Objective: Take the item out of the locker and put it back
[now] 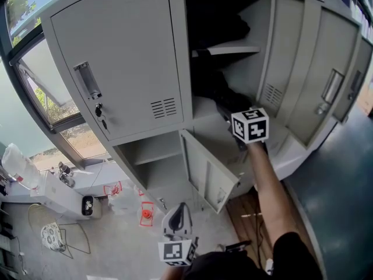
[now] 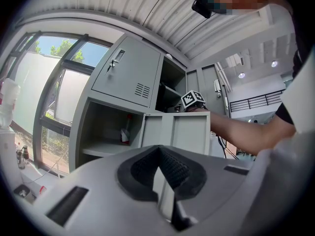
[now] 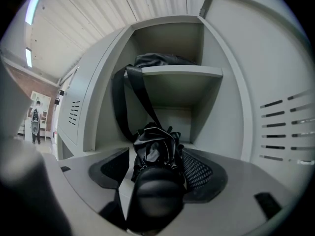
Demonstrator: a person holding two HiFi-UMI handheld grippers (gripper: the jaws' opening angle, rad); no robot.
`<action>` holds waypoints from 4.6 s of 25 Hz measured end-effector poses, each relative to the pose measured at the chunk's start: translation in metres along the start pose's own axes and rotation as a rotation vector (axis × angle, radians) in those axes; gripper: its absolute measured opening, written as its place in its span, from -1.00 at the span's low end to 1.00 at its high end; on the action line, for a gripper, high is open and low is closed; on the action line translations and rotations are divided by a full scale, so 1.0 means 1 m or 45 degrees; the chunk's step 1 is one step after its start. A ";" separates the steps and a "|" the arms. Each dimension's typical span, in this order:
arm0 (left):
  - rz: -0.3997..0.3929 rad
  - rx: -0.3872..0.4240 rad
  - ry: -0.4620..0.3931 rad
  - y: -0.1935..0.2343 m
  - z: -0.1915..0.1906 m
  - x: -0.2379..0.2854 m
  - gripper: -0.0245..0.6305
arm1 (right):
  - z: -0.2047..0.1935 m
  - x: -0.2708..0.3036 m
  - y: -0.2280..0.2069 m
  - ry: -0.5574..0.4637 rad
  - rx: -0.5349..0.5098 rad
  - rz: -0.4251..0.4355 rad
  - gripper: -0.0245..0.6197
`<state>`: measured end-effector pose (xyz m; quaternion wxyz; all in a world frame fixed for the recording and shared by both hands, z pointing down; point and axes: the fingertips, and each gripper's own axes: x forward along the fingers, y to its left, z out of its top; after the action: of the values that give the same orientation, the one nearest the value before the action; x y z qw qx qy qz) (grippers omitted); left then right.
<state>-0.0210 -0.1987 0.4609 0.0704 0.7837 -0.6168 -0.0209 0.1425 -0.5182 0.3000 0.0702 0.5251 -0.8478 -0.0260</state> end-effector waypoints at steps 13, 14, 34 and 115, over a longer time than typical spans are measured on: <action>-0.017 0.009 0.025 -0.003 -0.005 0.001 -0.95 | -0.006 -0.007 0.005 0.039 -0.088 -0.037 -0.28; -0.010 0.008 0.030 -0.002 -0.003 0.001 -0.95 | -0.006 -0.009 0.005 0.035 -0.080 -0.036 -0.30; -0.014 0.008 -0.008 0.001 0.001 -0.003 -0.95 | -0.014 -0.020 0.004 -0.035 0.041 -0.015 -0.15; 0.102 0.049 0.024 -0.026 -0.013 -0.031 -0.95 | -0.017 -0.245 0.038 -0.373 0.118 0.180 -0.40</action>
<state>-0.0017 -0.1615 0.4683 0.0619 0.7598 -0.6473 0.0014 0.2190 -0.2820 0.2985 -0.0770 0.4574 -0.8840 -0.0581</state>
